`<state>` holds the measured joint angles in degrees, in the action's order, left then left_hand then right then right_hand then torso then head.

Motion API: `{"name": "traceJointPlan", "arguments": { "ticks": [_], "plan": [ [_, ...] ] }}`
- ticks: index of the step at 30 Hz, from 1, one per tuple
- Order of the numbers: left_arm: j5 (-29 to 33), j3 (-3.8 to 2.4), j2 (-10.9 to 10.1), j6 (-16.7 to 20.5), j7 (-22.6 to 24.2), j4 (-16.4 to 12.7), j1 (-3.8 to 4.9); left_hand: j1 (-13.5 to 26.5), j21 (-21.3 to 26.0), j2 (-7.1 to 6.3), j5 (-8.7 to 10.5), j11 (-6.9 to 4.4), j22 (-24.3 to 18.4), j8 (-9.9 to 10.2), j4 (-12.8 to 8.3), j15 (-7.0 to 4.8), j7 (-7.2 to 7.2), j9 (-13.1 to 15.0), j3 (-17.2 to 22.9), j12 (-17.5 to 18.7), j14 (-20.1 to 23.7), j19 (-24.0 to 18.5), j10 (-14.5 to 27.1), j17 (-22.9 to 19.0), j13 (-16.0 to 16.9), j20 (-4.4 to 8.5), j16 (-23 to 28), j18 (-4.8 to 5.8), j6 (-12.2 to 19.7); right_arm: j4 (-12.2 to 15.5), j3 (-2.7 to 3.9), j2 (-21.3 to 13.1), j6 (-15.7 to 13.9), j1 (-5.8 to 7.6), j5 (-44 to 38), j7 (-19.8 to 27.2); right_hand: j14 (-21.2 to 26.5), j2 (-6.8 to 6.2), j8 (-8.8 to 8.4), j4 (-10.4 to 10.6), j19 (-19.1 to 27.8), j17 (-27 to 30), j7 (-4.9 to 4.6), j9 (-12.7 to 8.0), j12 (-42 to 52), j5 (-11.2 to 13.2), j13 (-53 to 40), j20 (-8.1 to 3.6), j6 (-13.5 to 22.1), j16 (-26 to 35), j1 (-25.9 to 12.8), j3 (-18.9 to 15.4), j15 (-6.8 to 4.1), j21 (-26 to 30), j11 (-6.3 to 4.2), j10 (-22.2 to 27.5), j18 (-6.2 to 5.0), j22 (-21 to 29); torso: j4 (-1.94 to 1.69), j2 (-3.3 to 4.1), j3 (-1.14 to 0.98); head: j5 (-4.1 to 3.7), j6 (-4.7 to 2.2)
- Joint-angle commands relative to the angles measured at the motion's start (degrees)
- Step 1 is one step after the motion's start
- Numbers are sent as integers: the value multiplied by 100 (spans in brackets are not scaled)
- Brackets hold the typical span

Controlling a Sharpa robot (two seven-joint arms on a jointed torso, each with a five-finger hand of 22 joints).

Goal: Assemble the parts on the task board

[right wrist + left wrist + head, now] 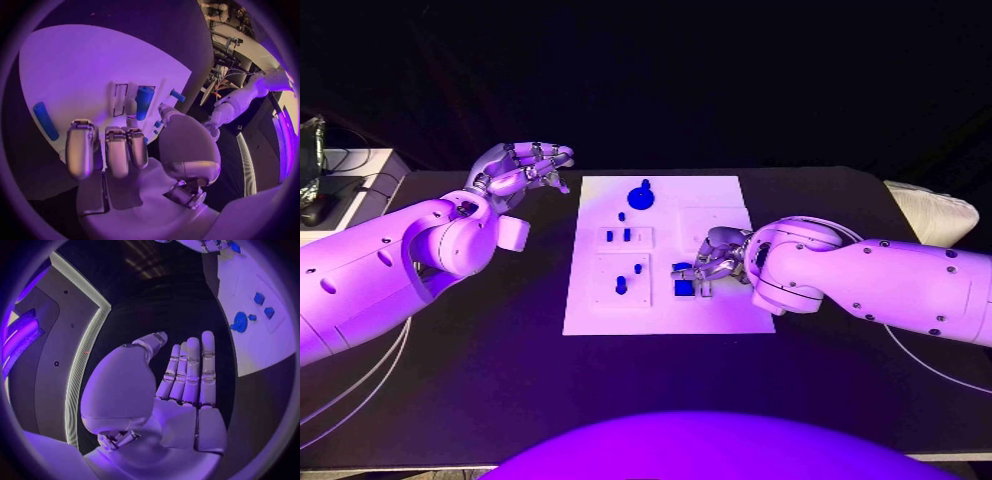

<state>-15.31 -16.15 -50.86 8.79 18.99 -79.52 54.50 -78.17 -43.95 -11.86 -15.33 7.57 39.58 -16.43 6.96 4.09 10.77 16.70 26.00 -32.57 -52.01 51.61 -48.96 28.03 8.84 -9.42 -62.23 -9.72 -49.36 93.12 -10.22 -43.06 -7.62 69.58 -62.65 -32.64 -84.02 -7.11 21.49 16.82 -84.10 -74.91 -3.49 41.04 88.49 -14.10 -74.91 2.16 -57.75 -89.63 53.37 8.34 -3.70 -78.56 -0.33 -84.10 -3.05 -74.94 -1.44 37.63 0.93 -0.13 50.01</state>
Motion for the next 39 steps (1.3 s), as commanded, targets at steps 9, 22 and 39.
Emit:
{"name": "traceJointPlan", "arguments": {
  "ticks": [9,22,39],
  "plan": [
    [35,-5,2,-83,34,-15,2,-16,32,47,1,15,-5,-26,21,-5,8,-9,3,20,-4,42,5,9,-5,-11,4,-77,24,157,0,-131,-123,-21,-117,73,-593,90,-17,-7,-319,-1485,-17,29,-6,245,-1398,-23,-32,-29,-187,-409,-44,-50,-19,-497,92,-1081,-5,1,-2,7,-1],
    [36,-5,-2,-86,48,-2,1,-26,45,55,0,18,-15,-30,32,-2,10,-14,2,26,2,49,9,12,-13,-13,3,-77,27,366,44,-853,-911,51,565,862,-598,23,-243,-40,-373,-1509,-82,-62,75,-264,-1458,-1,112,-37,1301,-405,-7,-235,30,-547,130,-1184,7,-12,-2,-15,-1],
    [39,-4,7,-88,84,8,-8,-25,64,50,4,13,-27,-33,48,-1,8,-20,-12,10,13,52,-30,14,-13,-16,4,-76,32,-81,55,-1454,481,286,-108,412,-598,-69,-546,-4,-437,-1509,-95,-369,151,92,-1509,39,-170,-37,1602,-206,16,-485,46,-590,178,-1292,11,2,-4,-151,-62]
  ]
}}
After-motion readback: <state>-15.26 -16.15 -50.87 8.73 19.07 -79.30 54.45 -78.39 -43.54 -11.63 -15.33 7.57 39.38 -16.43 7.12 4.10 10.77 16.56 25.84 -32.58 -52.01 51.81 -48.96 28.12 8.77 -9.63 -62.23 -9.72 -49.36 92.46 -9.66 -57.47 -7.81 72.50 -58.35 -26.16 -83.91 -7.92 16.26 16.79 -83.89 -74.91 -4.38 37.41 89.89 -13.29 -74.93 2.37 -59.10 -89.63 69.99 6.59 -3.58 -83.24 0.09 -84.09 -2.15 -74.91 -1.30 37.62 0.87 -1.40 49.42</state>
